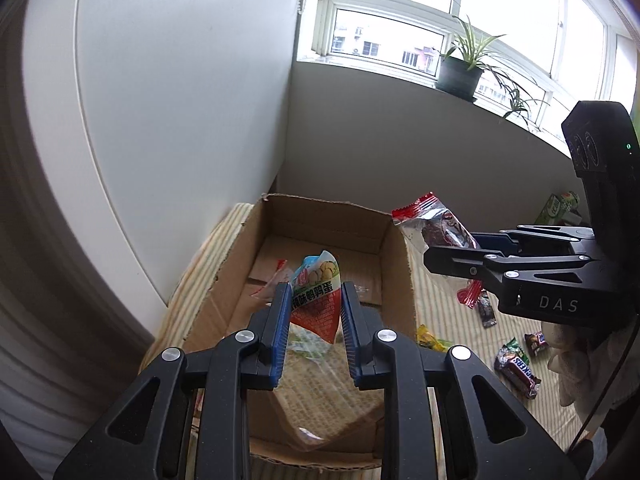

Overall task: Organize snacks
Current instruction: 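Carry both snacks over the cardboard box and open both tools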

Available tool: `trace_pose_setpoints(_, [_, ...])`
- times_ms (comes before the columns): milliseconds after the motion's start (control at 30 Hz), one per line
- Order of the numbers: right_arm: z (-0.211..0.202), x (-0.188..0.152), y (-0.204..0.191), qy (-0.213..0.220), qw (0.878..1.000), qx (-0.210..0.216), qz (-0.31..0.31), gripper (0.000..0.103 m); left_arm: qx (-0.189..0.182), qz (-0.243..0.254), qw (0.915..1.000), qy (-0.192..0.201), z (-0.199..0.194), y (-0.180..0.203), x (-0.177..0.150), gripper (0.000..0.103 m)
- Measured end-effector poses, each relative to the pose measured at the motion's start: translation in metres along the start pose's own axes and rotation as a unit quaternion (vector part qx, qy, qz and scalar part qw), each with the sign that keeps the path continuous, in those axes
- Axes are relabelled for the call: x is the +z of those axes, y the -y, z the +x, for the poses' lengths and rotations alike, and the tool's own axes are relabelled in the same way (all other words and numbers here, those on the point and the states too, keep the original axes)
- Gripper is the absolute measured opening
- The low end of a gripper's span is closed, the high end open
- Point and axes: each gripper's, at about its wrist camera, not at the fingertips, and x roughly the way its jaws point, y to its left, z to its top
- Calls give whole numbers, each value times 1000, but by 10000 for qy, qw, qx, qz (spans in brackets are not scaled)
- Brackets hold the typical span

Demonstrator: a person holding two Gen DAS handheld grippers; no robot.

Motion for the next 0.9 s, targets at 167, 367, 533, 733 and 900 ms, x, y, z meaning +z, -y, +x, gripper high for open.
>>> trace_pose_setpoints(167, [14,4,-4,-55,10000,13,-16,54,133,-98,9999,-26,5,-13,0,24])
trace_pose_setpoints(367, [9,8,0,108,9999,-57,91,75,250,-119,9996,-27,2,-17,-2,31])
trace_pose_setpoints(533, [-5,3,7,149,9997,-108,147,75,205,-133,9997,12,-3,-17,-3,31])
trace_pose_setpoints(733, [-30,-9,21,241,9992,-207,238,75,45,-82,9999,47,-12,-2,-2,31])
trace_pose_setpoints(900, [-61,-31,34,295,9984,-437,214,75,-104,-26,9999,60,-21,16,-7,31])
